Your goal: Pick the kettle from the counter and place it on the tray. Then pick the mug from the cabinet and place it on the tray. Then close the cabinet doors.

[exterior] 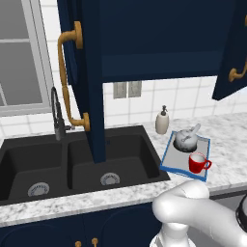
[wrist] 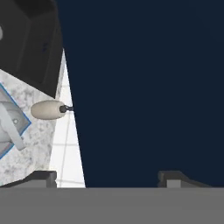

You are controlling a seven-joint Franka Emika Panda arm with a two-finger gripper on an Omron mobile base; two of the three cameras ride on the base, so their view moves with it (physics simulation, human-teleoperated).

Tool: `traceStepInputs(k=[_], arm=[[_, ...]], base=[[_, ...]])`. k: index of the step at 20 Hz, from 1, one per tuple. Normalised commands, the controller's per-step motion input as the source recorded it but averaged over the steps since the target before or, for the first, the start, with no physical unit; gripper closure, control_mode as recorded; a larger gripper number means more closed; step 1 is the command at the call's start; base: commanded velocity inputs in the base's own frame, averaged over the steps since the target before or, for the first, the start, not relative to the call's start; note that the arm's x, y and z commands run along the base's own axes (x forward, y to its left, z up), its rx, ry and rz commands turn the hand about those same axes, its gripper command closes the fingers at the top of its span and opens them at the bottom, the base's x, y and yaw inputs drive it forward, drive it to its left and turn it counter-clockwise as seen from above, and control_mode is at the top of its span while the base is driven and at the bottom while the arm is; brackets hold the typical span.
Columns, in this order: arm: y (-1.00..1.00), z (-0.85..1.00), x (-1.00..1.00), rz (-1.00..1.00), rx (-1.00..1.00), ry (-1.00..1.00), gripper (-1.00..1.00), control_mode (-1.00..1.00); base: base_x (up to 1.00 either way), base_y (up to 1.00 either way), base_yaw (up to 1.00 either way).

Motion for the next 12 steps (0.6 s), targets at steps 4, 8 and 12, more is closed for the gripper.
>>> traceStepInputs(k=[4,8,12], arm=[[0.62,0.01,0.57,0.0,-0.17,0.0,-1.0,-1.0],[0.61,0.0,0.5,0.0,-0.18,0.0,-1.0,-1.0],[0.62,0.0,0.5,0.0,-0.18,0.0,-1.0,-1.0]], base=[[0.0,0.0,0.0],[0.0,0.0,0.0],[0.0,0.0,0.0]])
